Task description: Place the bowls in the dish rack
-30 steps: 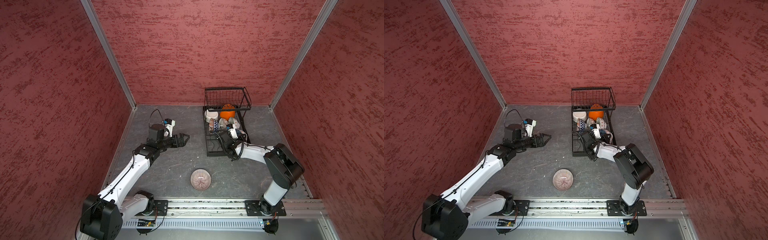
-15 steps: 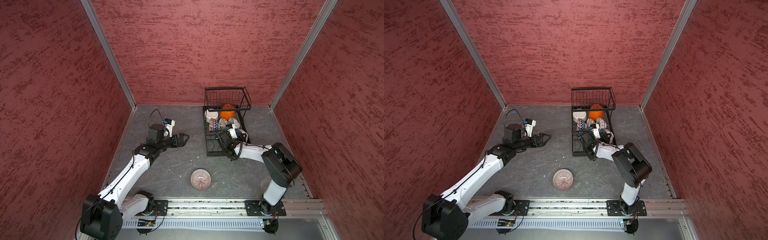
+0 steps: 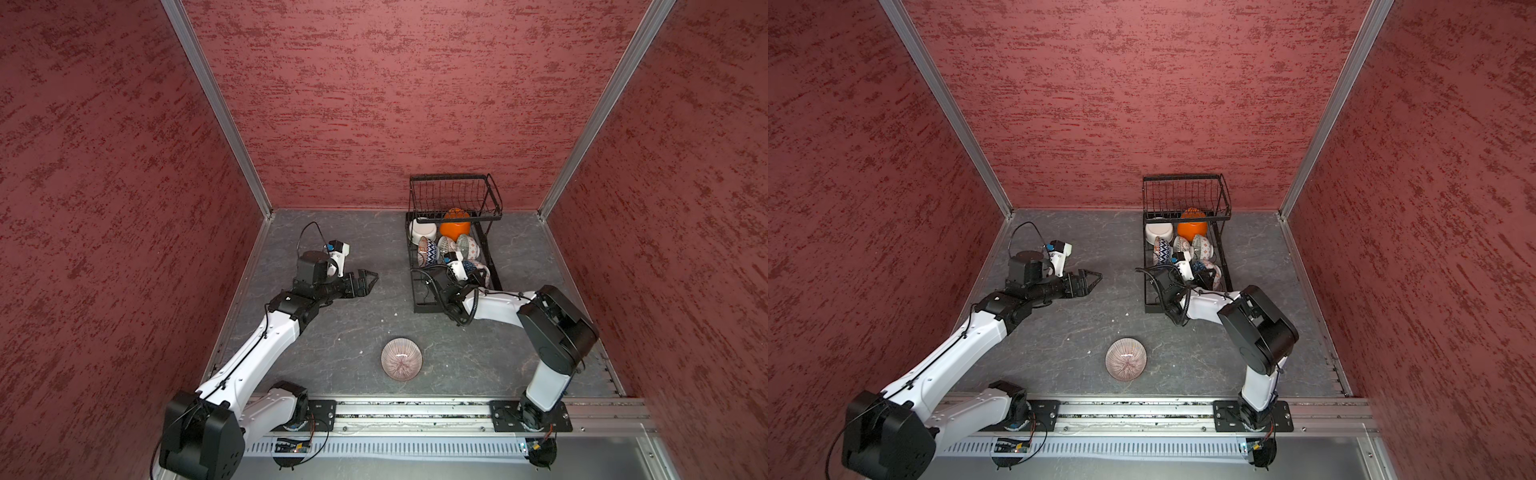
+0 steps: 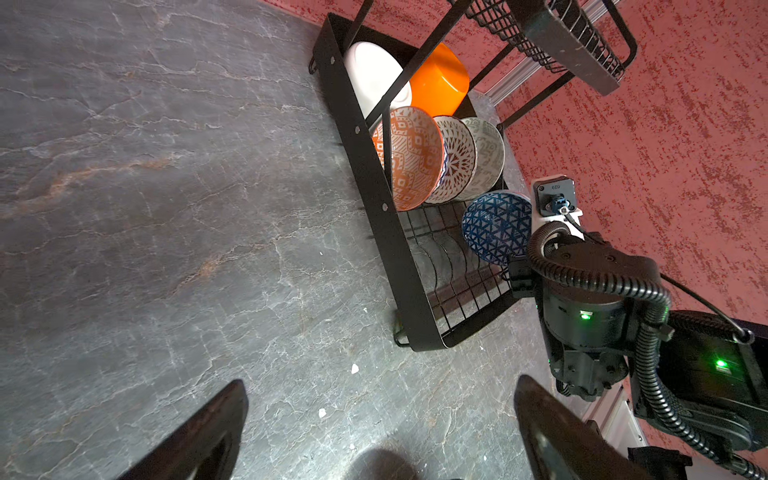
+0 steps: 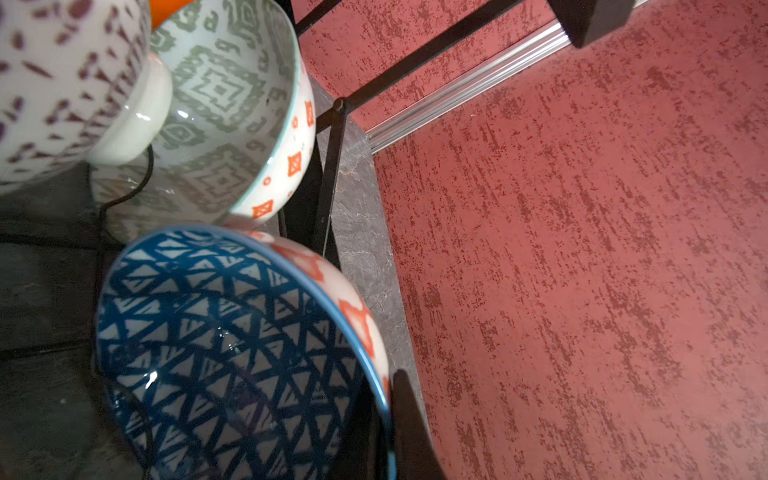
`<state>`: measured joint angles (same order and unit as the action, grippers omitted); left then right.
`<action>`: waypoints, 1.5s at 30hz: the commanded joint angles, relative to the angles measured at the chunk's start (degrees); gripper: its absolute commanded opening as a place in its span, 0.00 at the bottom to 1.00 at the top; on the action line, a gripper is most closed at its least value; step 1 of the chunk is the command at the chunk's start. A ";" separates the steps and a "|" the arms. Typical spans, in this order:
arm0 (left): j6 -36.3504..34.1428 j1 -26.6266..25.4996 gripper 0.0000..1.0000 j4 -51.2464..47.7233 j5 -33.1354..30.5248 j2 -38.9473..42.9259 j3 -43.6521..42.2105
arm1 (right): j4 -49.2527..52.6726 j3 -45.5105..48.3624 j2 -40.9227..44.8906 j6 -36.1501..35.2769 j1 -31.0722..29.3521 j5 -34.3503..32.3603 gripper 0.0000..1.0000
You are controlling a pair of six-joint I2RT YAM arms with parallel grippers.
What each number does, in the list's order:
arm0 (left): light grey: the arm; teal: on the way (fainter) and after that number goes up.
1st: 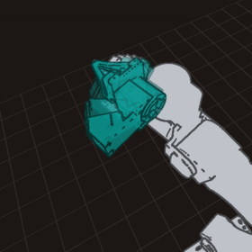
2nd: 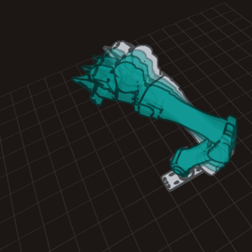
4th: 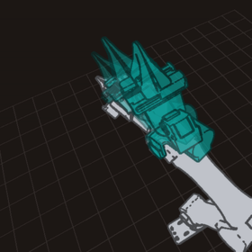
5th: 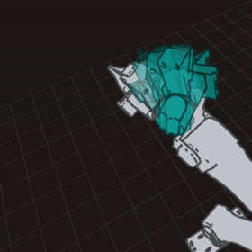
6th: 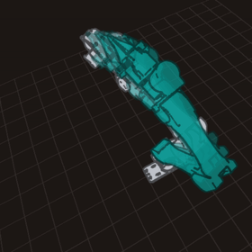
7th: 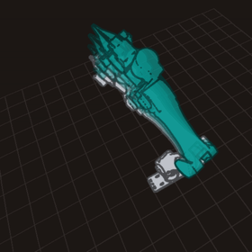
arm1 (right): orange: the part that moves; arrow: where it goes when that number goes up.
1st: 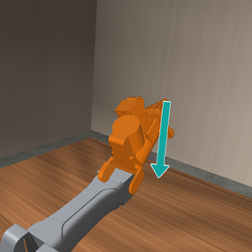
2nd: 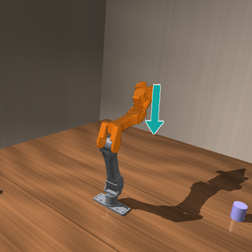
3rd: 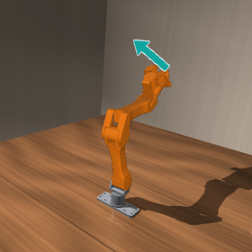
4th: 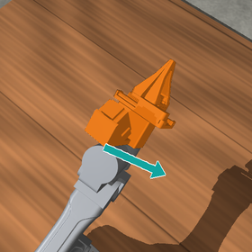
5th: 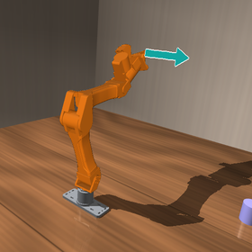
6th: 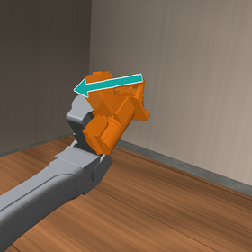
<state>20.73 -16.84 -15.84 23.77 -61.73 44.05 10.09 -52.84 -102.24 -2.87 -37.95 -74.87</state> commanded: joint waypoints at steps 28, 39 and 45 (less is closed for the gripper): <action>-0.78 0.98 0.99 -1.37 0.93 1.88 -0.13 | 33.52 -12.21 -7.72 33.21 -1.89 16.57 0.26; -0.52 0.94 0.99 -2.81 0.75 2.06 0.16 | 32.46 -12.75 -5.93 31.49 -1.91 17.22 0.47; -0.60 0.93 0.99 -4.18 0.49 1.80 0.72 | 31.84 -12.90 -3.86 30.34 -1.91 17.61 0.64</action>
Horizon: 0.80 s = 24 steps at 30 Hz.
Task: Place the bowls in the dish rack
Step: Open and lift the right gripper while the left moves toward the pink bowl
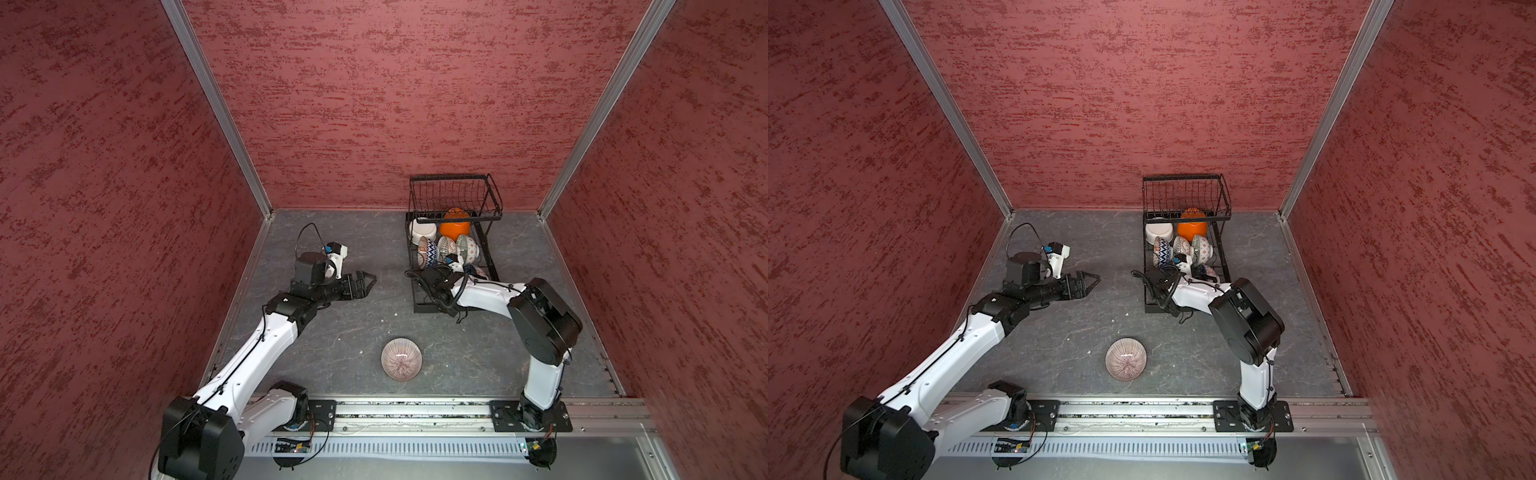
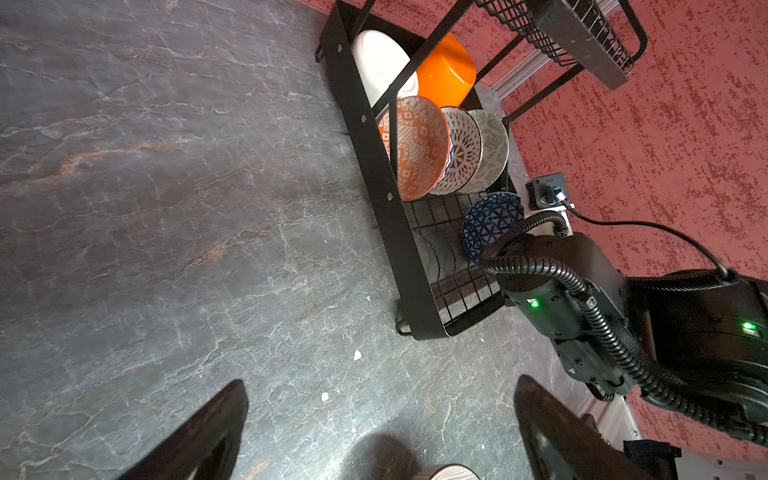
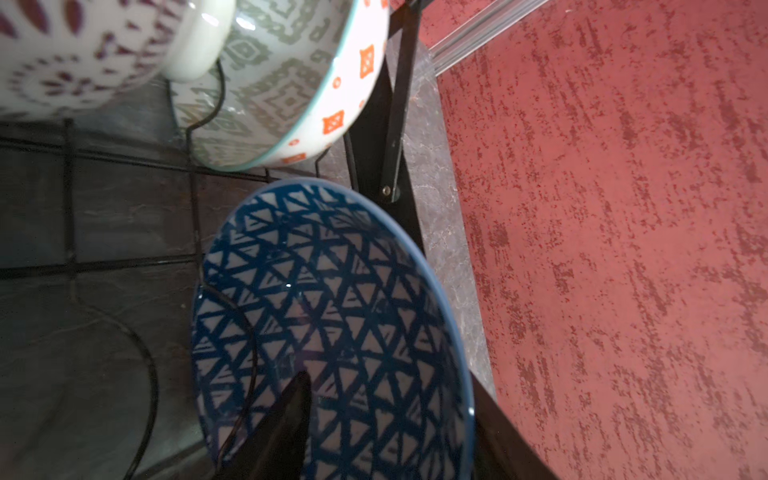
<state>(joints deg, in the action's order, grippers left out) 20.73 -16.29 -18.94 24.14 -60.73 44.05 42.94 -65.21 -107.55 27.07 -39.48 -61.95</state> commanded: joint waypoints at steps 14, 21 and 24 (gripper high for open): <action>-0.91 0.39 0.99 -2.45 -0.55 0.44 1.07 | -1.57 -2.79 4.50 -2.20 -0.29 3.42 0.96; 0.16 0.30 1.00 -6.50 -2.31 -1.16 2.37 | -2.30 -4.13 7.68 -2.60 -0.22 4.74 0.99; 0.70 0.11 0.99 -8.26 -2.99 -1.87 3.03 | -3.36 -4.40 9.81 -3.40 -0.22 6.30 0.99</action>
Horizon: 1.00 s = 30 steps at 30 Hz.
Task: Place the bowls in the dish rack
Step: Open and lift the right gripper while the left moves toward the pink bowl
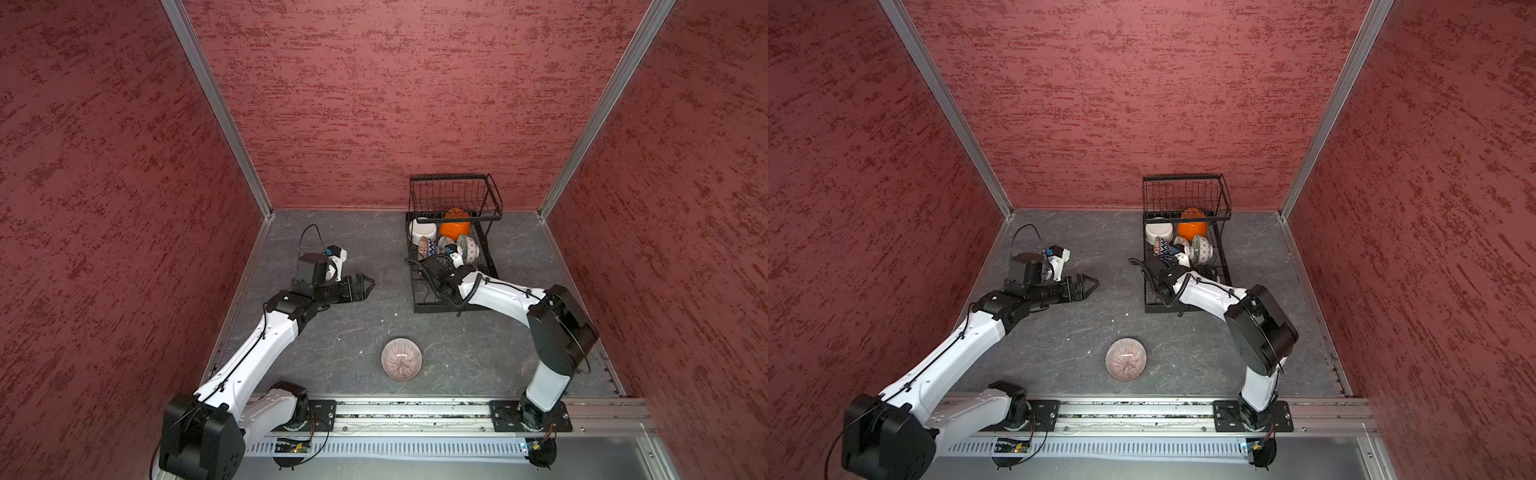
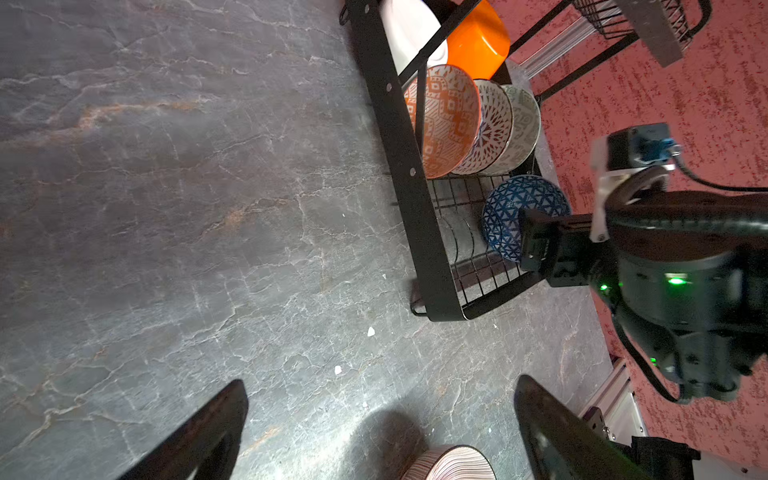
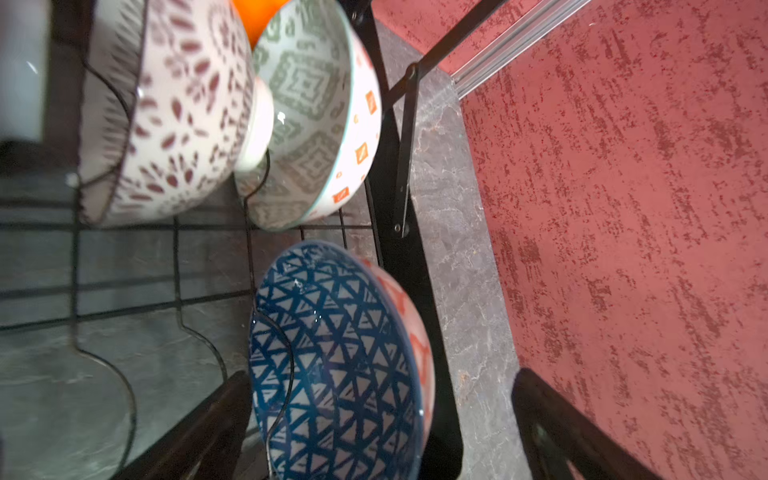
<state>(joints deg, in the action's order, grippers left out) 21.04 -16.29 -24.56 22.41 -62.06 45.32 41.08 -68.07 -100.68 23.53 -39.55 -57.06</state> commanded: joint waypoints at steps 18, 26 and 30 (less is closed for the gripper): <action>4.44 -9.81 0.99 -16.34 -11.13 0.13 5.72 | -10.30 4.79 20.16 -3.30 -0.02 20.61 0.99; 7.66 -14.65 0.99 -24.19 -15.44 2.55 7.81 | -10.97 7.58 25.91 -3.10 -0.08 28.85 0.99; 10.69 -19.42 1.00 -29.23 -17.91 3.15 8.89 | -10.36 9.08 27.43 -2.28 -0.07 30.28 0.99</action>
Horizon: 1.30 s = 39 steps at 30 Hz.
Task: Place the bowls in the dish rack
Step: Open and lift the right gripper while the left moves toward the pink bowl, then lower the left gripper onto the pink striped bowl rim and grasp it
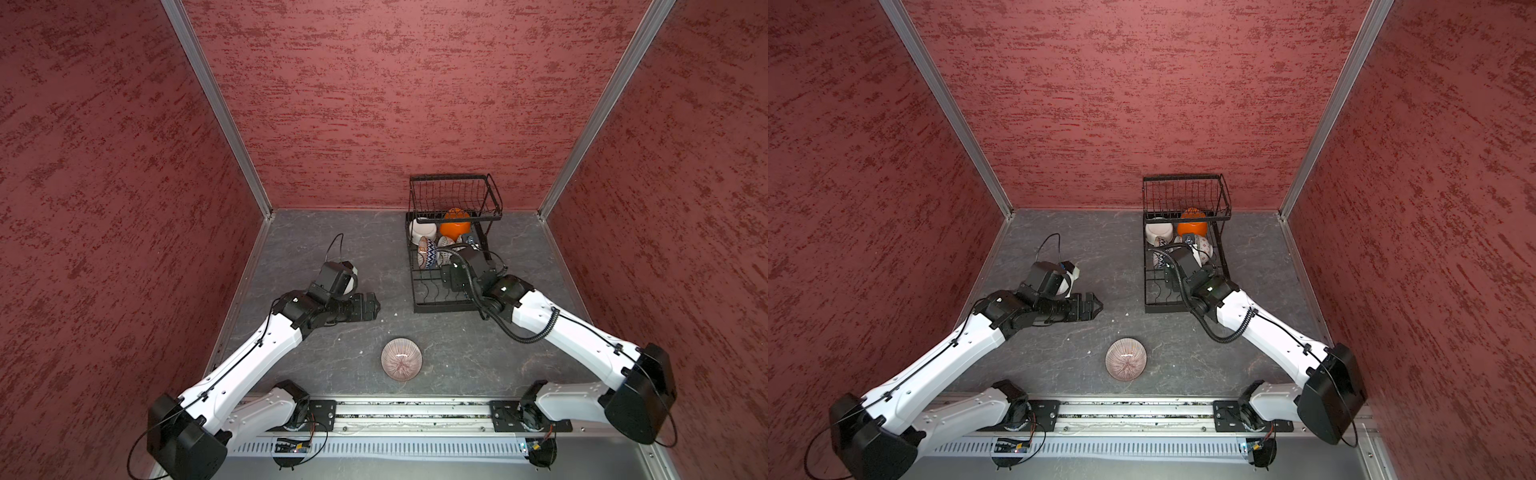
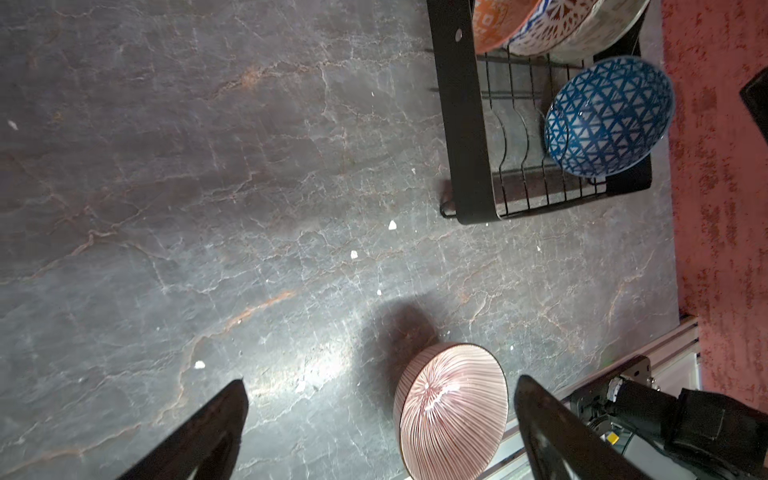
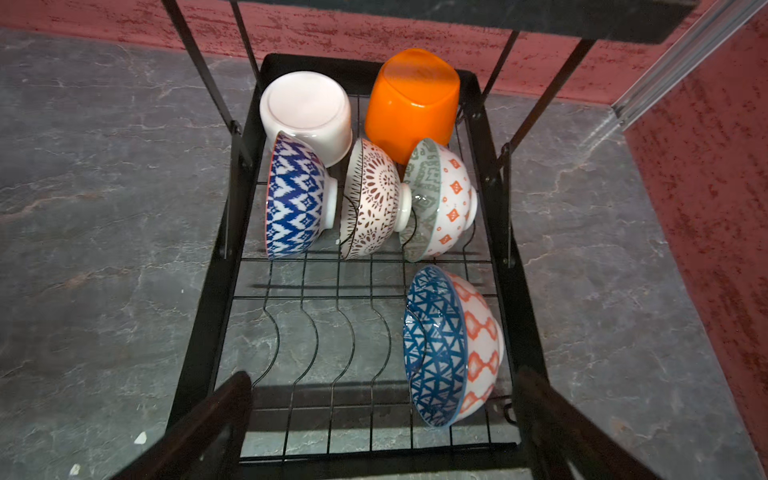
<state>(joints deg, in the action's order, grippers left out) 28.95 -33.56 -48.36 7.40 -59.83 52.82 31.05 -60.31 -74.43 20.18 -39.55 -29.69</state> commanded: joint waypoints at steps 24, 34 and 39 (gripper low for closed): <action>15.69 -25.89 0.77 -5.49 -9.00 -18.03 1.85 | -2.75 5.38 1.92 2.02 -0.01 5.87 0.99; 15.67 -25.85 0.58 -0.05 -7.57 -23.18 -0.25 | -2.49 6.82 3.57 2.49 -0.05 5.52 0.99; 15.80 -25.85 0.46 -1.31 -9.74 -25.23 0.51 | -1.23 6.45 3.75 2.57 -0.08 5.34 0.99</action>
<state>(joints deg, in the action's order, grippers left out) 44.49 -59.22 -49.87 -0.54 -84.38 53.23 29.56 -53.87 -72.10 21.69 -39.55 -24.16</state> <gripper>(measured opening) 0.469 0.988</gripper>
